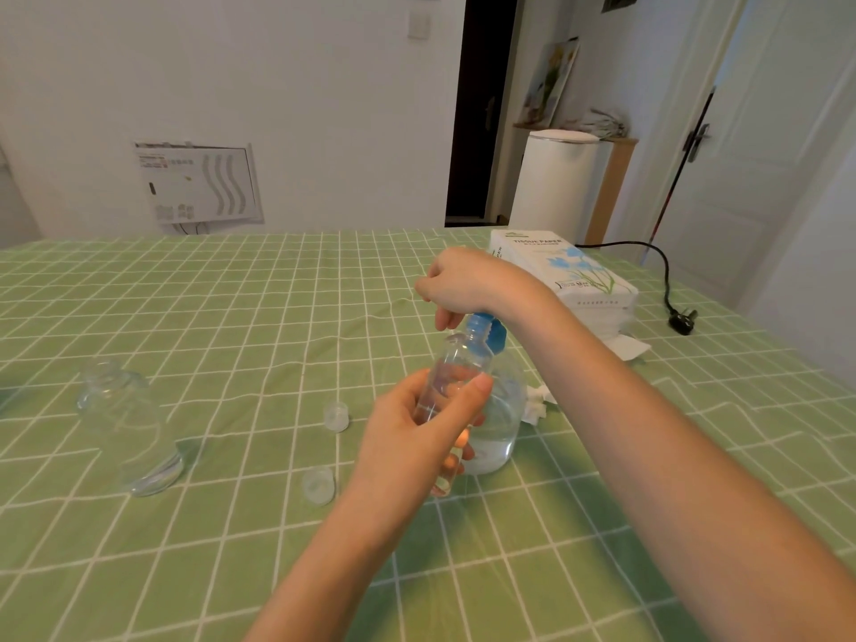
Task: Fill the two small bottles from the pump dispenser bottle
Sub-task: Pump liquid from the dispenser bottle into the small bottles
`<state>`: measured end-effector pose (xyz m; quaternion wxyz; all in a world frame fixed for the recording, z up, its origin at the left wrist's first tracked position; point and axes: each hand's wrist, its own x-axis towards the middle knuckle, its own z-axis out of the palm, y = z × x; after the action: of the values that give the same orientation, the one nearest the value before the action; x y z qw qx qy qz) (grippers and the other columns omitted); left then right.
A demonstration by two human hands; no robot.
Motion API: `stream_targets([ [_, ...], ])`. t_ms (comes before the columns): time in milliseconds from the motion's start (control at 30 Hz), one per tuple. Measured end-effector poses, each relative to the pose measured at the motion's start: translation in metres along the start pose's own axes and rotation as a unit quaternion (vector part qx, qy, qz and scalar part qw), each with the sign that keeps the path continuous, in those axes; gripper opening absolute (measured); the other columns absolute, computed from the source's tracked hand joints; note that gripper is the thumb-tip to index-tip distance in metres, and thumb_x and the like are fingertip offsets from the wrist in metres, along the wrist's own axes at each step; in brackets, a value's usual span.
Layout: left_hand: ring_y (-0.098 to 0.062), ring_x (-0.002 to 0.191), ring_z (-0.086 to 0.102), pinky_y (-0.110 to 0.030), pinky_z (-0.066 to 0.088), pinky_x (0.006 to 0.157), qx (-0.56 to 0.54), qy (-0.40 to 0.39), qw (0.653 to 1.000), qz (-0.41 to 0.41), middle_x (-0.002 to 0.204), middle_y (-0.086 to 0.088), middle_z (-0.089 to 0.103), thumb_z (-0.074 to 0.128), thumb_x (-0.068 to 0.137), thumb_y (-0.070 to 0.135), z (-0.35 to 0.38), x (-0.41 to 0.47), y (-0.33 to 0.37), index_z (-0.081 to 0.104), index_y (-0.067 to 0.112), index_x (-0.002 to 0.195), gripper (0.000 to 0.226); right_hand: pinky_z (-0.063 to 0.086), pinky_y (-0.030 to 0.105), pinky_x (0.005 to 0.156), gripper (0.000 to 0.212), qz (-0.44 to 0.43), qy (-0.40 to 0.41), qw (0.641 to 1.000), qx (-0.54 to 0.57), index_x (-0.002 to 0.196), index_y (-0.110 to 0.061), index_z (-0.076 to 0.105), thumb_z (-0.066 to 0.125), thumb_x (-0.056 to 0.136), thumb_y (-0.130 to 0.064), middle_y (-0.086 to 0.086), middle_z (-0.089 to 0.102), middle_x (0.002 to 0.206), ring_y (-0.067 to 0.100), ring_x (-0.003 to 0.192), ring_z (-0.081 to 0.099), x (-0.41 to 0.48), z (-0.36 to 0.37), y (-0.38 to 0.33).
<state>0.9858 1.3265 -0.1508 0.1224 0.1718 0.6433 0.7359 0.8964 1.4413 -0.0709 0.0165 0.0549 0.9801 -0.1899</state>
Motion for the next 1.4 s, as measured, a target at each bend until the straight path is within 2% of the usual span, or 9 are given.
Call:
stream_targets([
  [67,-0.006,0.046,0.054,-0.015,0.038,0.039,-0.002,-0.001,1.000,0.000,0.061,0.008,0.064,0.065,0.061,0.049,0.000,0.000,0.000,0.068,0.021,0.088,0.039,0.050,0.034,0.084,0.032,-0.003,0.002,1.000,0.005,0.113,-0.001,0.058,0.039,0.096,-0.020,0.014,0.070,0.103,0.027,0.099,0.066,0.001,-0.002,0.000],
  [200,-0.007,0.047,0.055,-0.016,0.039,0.039,0.003,-0.004,1.000,0.005,0.062,0.008,0.065,0.064,0.061,0.053,0.001,0.001,0.002,0.068,0.025,0.087,0.039,0.051,0.029,0.075,0.032,-0.014,0.019,0.999,0.029,0.111,-0.002,0.059,0.040,0.095,-0.023,0.006,0.073,0.084,0.024,0.090,0.070,0.002,-0.011,0.000],
  [433,-0.007,0.047,0.055,-0.016,0.038,0.039,-0.002,0.002,1.000,0.004,0.061,0.008,0.064,0.065,0.062,0.051,0.001,0.002,0.002,0.068,0.025,0.087,0.037,0.051,0.031,0.075,0.033,-0.020,0.027,0.999,0.005,0.110,-0.003,0.060,0.042,0.096,-0.027,0.011,0.071,0.097,0.025,0.094,0.068,0.002,-0.010,-0.002],
  [533,-0.007,0.047,0.055,-0.016,0.037,0.037,-0.004,0.005,1.000,-0.001,0.061,0.007,0.064,0.065,0.062,0.050,0.001,0.001,0.001,0.068,0.023,0.088,0.037,0.047,0.027,0.067,0.034,-0.016,0.020,1.000,-0.012,0.108,-0.002,0.061,0.042,0.095,-0.028,0.012,0.070,0.101,0.026,0.097,0.067,0.002,-0.006,0.000],
  [700,-0.006,0.045,0.053,-0.015,0.037,0.038,0.000,0.001,1.000,-0.002,0.058,0.007,0.063,0.065,0.063,0.048,0.001,0.000,0.000,0.068,0.019,0.087,0.038,0.050,0.033,0.083,0.037,-0.014,0.008,1.000,-0.008,0.111,-0.002,0.059,0.042,0.097,-0.032,0.014,0.069,0.104,0.026,0.098,0.067,0.002,0.000,0.004],
  [833,-0.007,0.048,0.054,-0.016,0.039,0.039,0.007,-0.002,1.000,0.000,0.061,0.008,0.064,0.064,0.062,0.050,0.000,0.000,-0.001,0.068,0.021,0.089,0.039,0.050,0.034,0.082,0.038,-0.015,0.013,1.000,-0.002,0.114,-0.002,0.058,0.042,0.097,-0.033,0.012,0.070,0.103,0.025,0.098,0.067,0.002,0.001,0.003],
  [1000,-0.006,0.047,0.054,-0.016,0.039,0.039,-0.001,-0.003,1.000,0.004,0.061,0.008,0.064,0.064,0.061,0.051,0.002,0.001,0.002,0.068,0.022,0.088,0.040,0.050,0.028,0.070,0.037,-0.024,0.031,0.999,0.015,0.113,-0.003,0.060,0.043,0.096,-0.031,0.008,0.073,0.091,0.025,0.093,0.069,0.000,-0.007,0.002],
  [1333,-0.005,0.047,0.055,-0.017,0.040,0.040,0.003,-0.005,1.000,0.007,0.062,0.009,0.065,0.064,0.061,0.054,0.001,0.002,0.003,0.068,0.026,0.087,0.039,0.051,0.030,0.078,0.037,-0.033,0.020,0.999,0.003,0.112,-0.004,0.061,0.044,0.095,-0.032,0.004,0.074,0.084,0.023,0.092,0.070,0.001,-0.010,-0.002],
  [1400,-0.005,0.047,0.055,-0.017,0.040,0.040,0.001,-0.006,1.000,0.006,0.062,0.008,0.065,0.064,0.061,0.053,0.001,0.002,0.002,0.068,0.025,0.087,0.038,0.050,0.027,0.073,0.036,-0.032,0.021,0.999,0.001,0.111,-0.005,0.062,0.045,0.094,-0.032,0.004,0.074,0.084,0.022,0.092,0.070,0.001,-0.009,-0.002],
])
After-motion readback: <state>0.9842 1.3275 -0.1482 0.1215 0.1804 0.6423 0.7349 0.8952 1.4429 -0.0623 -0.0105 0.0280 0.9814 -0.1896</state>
